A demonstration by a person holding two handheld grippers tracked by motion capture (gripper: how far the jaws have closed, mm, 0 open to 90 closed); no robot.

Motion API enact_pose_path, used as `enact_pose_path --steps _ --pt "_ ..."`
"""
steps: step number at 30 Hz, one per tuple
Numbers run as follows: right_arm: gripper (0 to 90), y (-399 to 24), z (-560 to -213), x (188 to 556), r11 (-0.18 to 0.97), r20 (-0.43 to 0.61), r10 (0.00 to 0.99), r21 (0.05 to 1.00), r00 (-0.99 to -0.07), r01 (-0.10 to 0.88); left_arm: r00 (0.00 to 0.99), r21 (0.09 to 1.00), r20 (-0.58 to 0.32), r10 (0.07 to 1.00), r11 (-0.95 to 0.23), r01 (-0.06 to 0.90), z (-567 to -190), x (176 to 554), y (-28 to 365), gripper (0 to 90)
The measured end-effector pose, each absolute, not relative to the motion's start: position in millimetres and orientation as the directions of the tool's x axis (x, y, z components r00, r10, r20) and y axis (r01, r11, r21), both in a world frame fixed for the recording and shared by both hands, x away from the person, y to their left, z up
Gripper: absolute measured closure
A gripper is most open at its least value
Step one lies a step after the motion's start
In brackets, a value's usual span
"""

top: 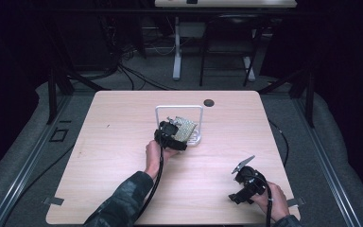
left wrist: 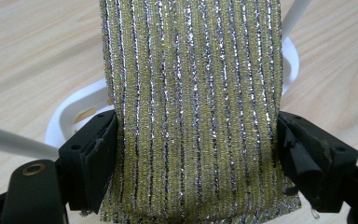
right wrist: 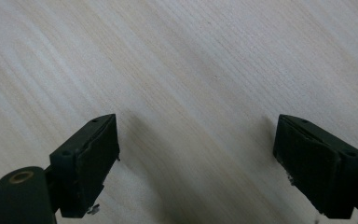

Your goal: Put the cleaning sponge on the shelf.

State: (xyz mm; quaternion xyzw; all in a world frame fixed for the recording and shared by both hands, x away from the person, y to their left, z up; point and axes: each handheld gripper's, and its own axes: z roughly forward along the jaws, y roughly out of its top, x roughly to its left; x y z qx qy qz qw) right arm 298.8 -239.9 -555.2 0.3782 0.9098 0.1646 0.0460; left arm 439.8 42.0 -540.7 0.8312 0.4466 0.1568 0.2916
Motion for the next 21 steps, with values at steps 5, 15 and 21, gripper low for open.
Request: enact_pose_path --steps 5,15,21 --pt "13.7 -238.6 -555.2 298.1 0.655 0.045 0.707 0.334 -0.706 0.677 0.536 0.621 0.008 0.844 -0.424 0.659 -544.2 444.6 36.3 18.4" --pt "13.7 -238.6 -555.2 298.1 0.658 0.044 0.704 0.333 -0.708 0.675 0.510 0.615 0.028 0.860 -0.417 0.669 -549.5 453.1 30.3 18.0" --pt "13.7 -238.3 -555.6 298.2 0.664 0.035 0.702 0.329 -0.711 0.672 0.501 0.609 0.036 0.865 -0.416 0.675 -553.3 458.3 29.1 17.1"
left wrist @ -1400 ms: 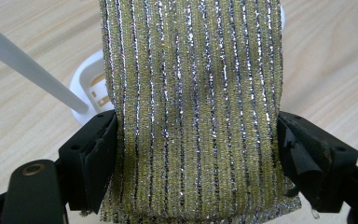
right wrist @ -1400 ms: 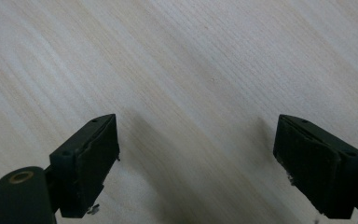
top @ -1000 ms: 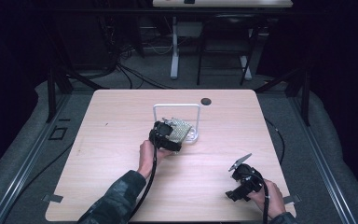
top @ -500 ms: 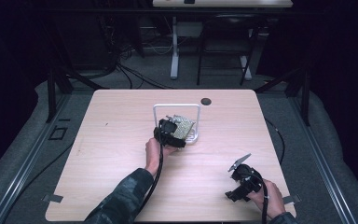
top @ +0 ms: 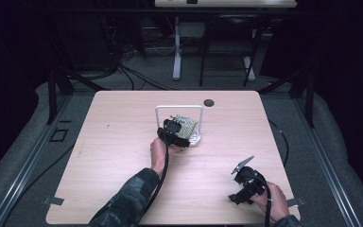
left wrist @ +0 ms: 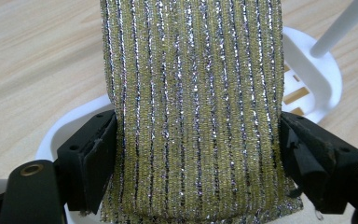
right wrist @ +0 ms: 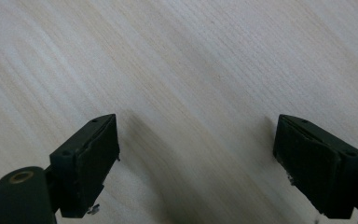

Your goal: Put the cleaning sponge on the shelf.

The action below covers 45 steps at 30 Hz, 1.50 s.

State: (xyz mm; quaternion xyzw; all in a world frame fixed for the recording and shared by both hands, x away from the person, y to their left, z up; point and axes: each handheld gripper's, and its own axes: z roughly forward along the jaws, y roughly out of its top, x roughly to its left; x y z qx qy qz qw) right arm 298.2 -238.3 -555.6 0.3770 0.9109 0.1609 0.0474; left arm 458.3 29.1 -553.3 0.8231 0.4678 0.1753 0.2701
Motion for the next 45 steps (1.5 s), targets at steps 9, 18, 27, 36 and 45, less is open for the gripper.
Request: enact_pose_path --steps 9,18,27,36,45 --pt "13.7 -237.9 -555.8 298.0 0.668 0.035 0.698 0.329 -0.715 0.668 0.492 0.615 0.048 0.869 -0.414 0.671 -553.6 459.0 27.2 14.5" --pt "13.7 -237.8 -556.0 297.9 0.668 0.040 0.697 0.325 -0.716 0.669 0.488 0.627 0.044 0.872 -0.405 0.665 -552.3 458.0 26.8 11.4" --pt "13.7 -237.6 -556.1 297.9 0.668 0.045 0.695 0.326 -0.718 0.668 0.499 0.637 0.040 0.866 -0.407 0.655 -545.1 453.9 24.7 8.5" --pt "13.7 -236.9 -556.3 297.7 0.674 0.042 0.691 0.323 -0.722 0.664 0.520 0.650 0.038 0.853 -0.416 0.636 -537.3 447.7 23.6 4.8" --pt "13.7 -239.8 -556.5 297.6 0.662 0.049 0.701 0.327 -0.712 0.674 0.585 0.633 0.034 0.811 -0.470 0.615 -524.3 437.4 29.7 1.0"
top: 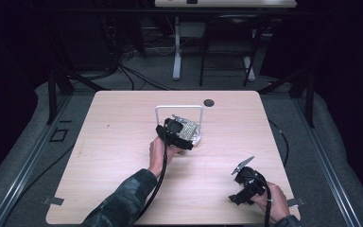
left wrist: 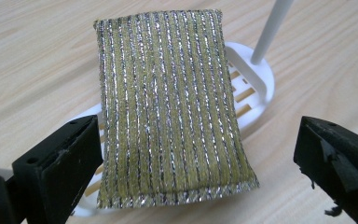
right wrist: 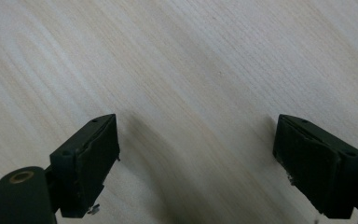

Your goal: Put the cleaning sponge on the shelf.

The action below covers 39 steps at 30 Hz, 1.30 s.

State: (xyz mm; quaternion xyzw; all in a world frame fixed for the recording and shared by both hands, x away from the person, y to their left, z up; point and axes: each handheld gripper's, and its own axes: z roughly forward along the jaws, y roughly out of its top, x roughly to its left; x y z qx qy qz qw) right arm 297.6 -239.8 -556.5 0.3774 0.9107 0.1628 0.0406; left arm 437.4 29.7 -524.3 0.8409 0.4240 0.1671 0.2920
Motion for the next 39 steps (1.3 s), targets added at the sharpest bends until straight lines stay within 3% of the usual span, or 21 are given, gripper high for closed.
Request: enact_pose_path --steps 39 --pt "13.5 -243.6 -545.7 296.6 0.619 0.008 0.733 0.409 -0.681 0.671 0.704 0.615 0.059 0.707 -0.581 0.533 -484.4 364.7 93.9 0.1"
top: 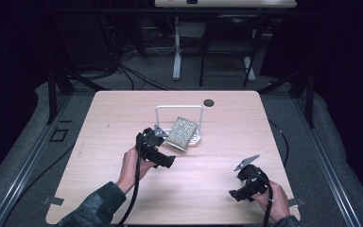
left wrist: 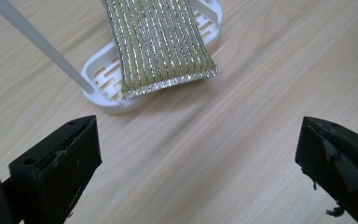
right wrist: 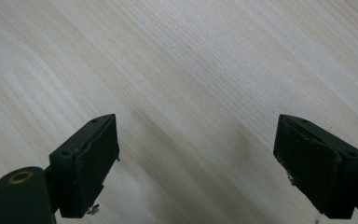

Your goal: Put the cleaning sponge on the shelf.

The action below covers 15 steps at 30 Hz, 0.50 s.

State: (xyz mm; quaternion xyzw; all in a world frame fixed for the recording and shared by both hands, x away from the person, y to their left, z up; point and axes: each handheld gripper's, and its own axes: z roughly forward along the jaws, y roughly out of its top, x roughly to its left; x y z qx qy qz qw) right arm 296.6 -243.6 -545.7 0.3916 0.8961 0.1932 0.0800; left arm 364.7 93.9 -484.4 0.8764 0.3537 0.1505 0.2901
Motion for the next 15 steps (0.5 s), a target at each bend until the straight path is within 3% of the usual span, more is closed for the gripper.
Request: enact_pose_path --steps 15 --pt "13.5 -242.6 -545.5 296.5 0.616 -0.006 0.739 0.412 -0.674 0.672 0.715 0.586 0.021 0.699 -0.588 0.558 -494.2 333.2 129.1 0.1"
